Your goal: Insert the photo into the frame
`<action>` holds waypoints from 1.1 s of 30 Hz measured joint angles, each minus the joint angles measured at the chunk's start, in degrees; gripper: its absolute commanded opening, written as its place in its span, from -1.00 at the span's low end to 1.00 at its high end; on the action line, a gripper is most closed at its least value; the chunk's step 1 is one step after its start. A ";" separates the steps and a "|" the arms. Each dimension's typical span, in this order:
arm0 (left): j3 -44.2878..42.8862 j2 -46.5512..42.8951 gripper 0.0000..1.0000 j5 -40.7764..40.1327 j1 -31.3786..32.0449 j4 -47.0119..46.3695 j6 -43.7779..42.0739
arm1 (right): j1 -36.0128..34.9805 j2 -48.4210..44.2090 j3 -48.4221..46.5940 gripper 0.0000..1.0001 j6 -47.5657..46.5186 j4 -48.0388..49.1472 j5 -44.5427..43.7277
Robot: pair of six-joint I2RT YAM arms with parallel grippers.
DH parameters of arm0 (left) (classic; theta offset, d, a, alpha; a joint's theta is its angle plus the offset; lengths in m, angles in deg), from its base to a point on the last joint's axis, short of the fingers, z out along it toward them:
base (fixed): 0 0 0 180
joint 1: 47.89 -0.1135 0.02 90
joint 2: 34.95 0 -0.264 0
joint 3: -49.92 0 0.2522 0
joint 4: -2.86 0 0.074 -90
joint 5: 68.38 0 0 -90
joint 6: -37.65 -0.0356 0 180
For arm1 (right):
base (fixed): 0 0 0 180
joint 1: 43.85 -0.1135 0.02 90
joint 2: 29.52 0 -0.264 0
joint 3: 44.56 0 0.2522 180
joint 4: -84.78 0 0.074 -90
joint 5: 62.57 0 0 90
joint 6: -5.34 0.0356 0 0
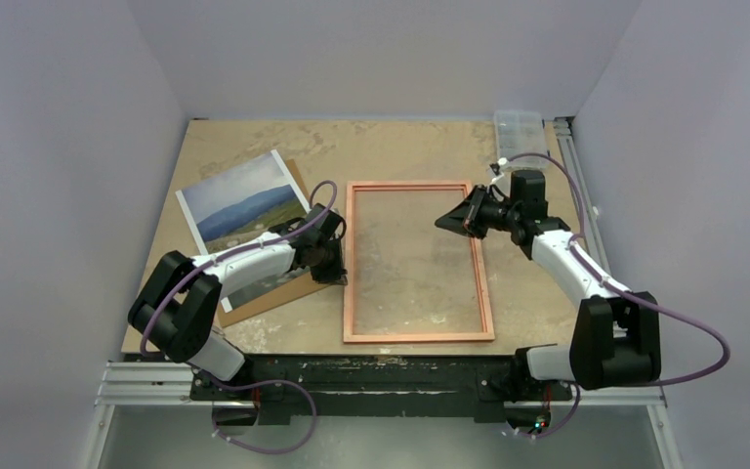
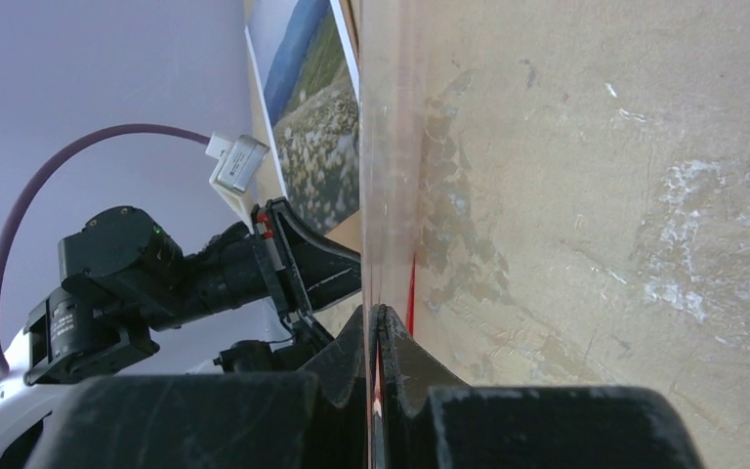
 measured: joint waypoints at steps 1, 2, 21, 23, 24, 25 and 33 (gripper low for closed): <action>-0.04 0.04 -0.96 0.00 0.00 0.09 0.00 | 0.04 0.09 0.00 -1.00 0.00 0.37 0.46; -0.09 0.07 -0.95 0.02 0.00 0.11 0.00 | 0.09 0.11 0.00 -1.00 0.00 0.63 0.81; -0.46 0.39 -0.98 0.13 0.00 0.50 -0.02 | -0.09 2.38 1.40 -1.00 1.95 10.54 7.74; -0.46 0.39 -0.98 0.15 0.00 0.50 -0.02 | -0.07 2.78 1.42 -1.00 1.95 11.15 8.00; -0.46 0.42 -0.98 0.17 0.00 0.50 -0.02 | -0.04 3.02 1.42 -1.00 1.95 11.45 8.07; -0.46 0.42 -0.98 0.20 0.00 0.50 -0.02 | -0.04 3.26 1.46 -1.00 1.95 11.67 8.04; -0.57 0.52 -0.99 0.24 0.00 0.61 -0.04 | 0.33 4.00 1.73 -1.00 -0.61 10.05 7.26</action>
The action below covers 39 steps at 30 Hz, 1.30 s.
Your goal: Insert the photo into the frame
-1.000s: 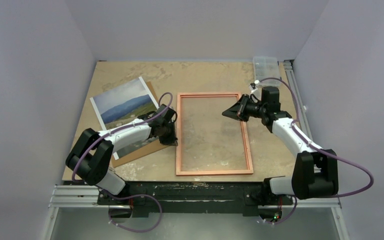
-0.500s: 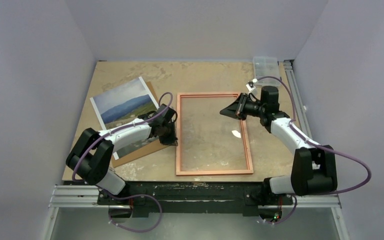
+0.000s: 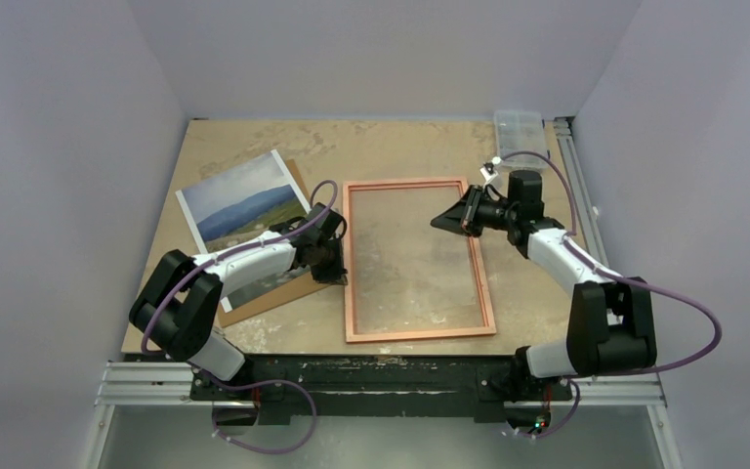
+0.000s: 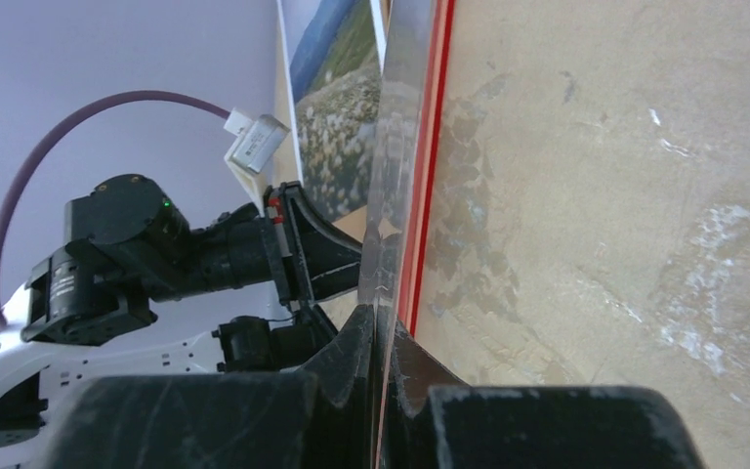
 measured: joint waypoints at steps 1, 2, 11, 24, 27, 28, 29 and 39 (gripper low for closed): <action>-0.02 0.00 -0.99 0.00 0.00 0.00 0.00 | 0.00 0.00 -0.04 -1.00 -0.68 -0.76 -0.44; -0.02 0.00 -0.99 0.00 0.00 0.00 0.00 | 0.00 0.00 -0.26 -1.00 -1.62 -2.16 -1.16; -0.24 0.15 -1.00 0.00 0.00 0.31 -0.13 | 0.44 2.47 -5.64 -1.00 -11.13 -14.03 -6.12; -0.66 0.52 -1.00 0.20 -0.04 0.72 -0.20 | -0.13 9.60 -6.40 0.07 -17.35 -18.56 -10.05; -0.70 0.52 -1.00 0.20 -0.04 0.72 -0.22 | -0.33 9.60 -6.40 0.26 -17.99 -19.17 -11.19; -0.76 0.61 -1.00 0.22 -0.04 0.76 -0.24 | -0.37 9.60 -6.43 0.32 -18.12 -19.41 -11.52; -0.83 0.63 -1.00 0.24 -0.04 0.79 -0.31 | -0.44 9.60 -6.43 0.36 -18.27 -19.67 -11.76; -0.92 0.74 -1.00 0.31 -0.04 0.83 -0.57 | -1.01 11.06 -7.58 0.55 -19.80 -23.06 -14.51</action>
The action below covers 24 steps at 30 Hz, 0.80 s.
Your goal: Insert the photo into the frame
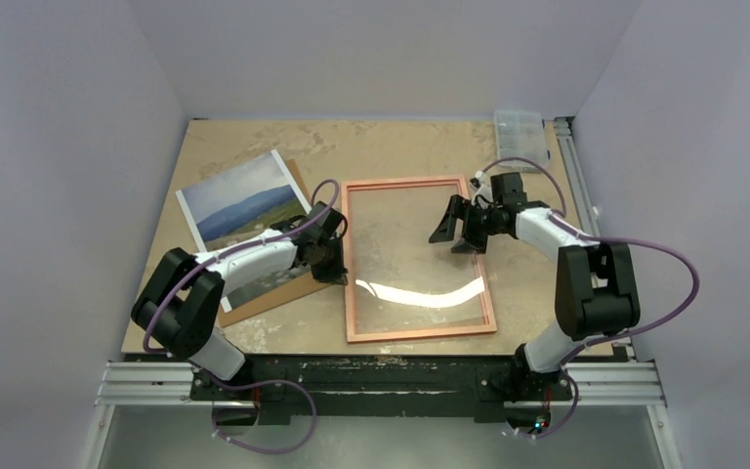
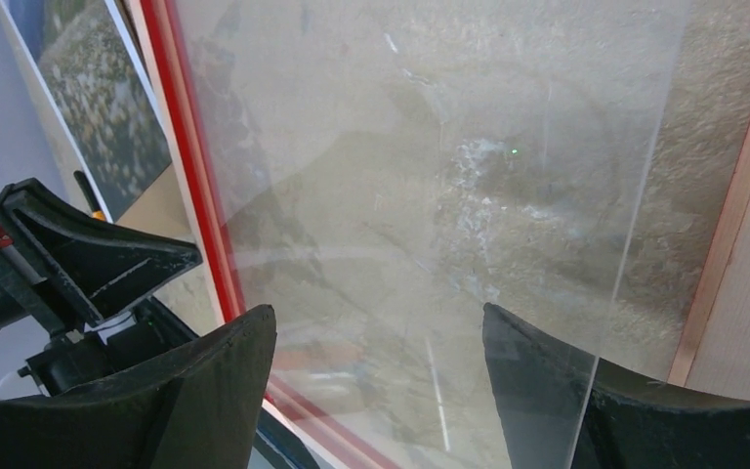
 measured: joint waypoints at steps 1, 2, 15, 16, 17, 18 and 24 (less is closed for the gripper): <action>-0.02 0.04 -1.00 0.00 0.00 0.02 0.00 | -0.13 0.44 -0.35 0.56 -0.24 -0.37 -0.31; -0.09 0.11 -1.00 0.04 0.00 0.09 0.00 | -0.26 0.85 -0.76 0.58 -0.48 -0.81 -0.79; -0.92 0.90 -1.00 0.26 0.07 0.37 0.00 | -2.62 1.55 -4.46 0.72 -3.19 -6.95 -13.53; -0.94 0.92 -1.00 0.31 0.07 0.37 0.00 | -2.99 1.55 -4.83 0.72 -3.32 -7.37 -14.60; -0.94 0.92 -1.00 0.31 0.07 0.37 0.00 | -3.30 1.55 -5.03 0.72 -3.41 -7.63 -15.32; -0.96 0.94 -1.00 0.31 0.07 0.37 0.00 | -3.63 1.55 -5.20 0.73 -3.54 -7.87 -16.33; -0.96 0.96 -1.00 0.33 0.07 0.37 0.00 | -4.50 1.57 -5.38 0.77 -3.85 -9.46 -21.51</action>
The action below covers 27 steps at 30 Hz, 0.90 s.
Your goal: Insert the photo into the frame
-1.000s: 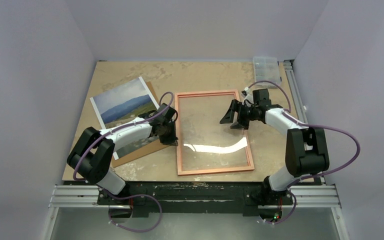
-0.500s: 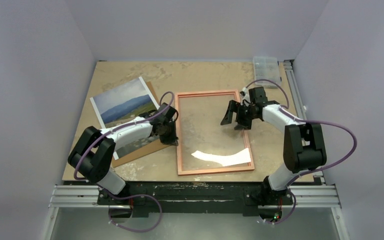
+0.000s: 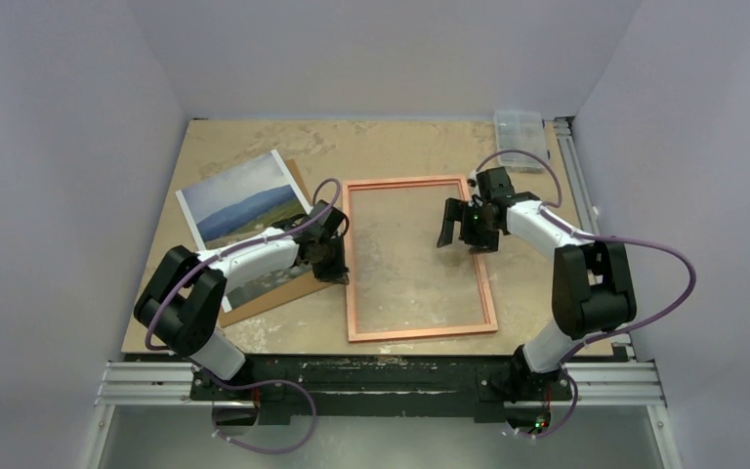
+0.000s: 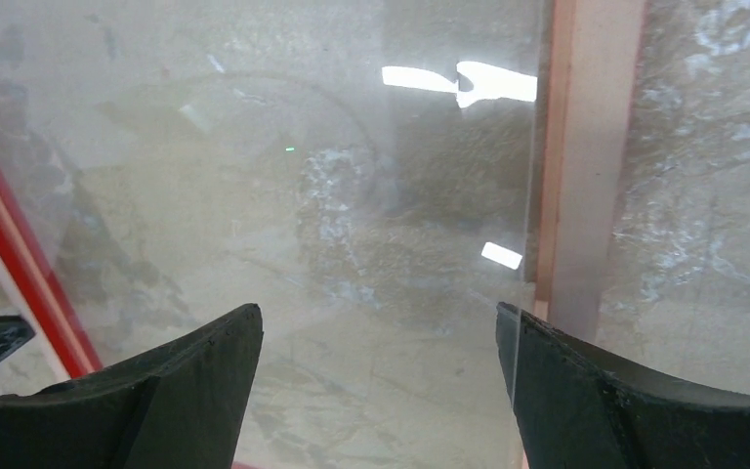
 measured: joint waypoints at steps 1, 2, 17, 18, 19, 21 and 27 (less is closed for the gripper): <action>0.00 0.00 -1.00 0.00 0.00 0.02 0.00 | -0.13 0.00 0.00 0.77 -0.11 -0.17 -0.94; 0.00 0.00 -1.00 0.00 0.00 0.02 0.00 | -0.22 -0.02 0.00 0.77 -0.20 -0.31 -1.86; -1.31 1.14 -1.00 -0.02 0.46 0.33 -0.04 | -1.88 -4.44 0.00 0.81 -0.11 -1.68 -12.41; -1.75 1.49 -1.00 -0.09 0.61 0.52 -0.11 | -1.86 -4.94 0.00 0.81 0.04 -1.66 -12.74; -2.21 1.86 -0.98 -0.15 0.79 0.70 -0.26 | -1.86 -5.35 0.00 0.81 0.17 -1.68 -12.79; -3.37 2.75 -0.93 -0.35 1.22 1.11 -0.50 | -1.86 -6.47 0.00 0.81 0.52 -1.62 -12.79; -7.52 6.36 -0.57 -0.87 2.56 1.90 -0.74 | -1.86 -8.20 0.50 0.81 0.96 -1.11 -11.17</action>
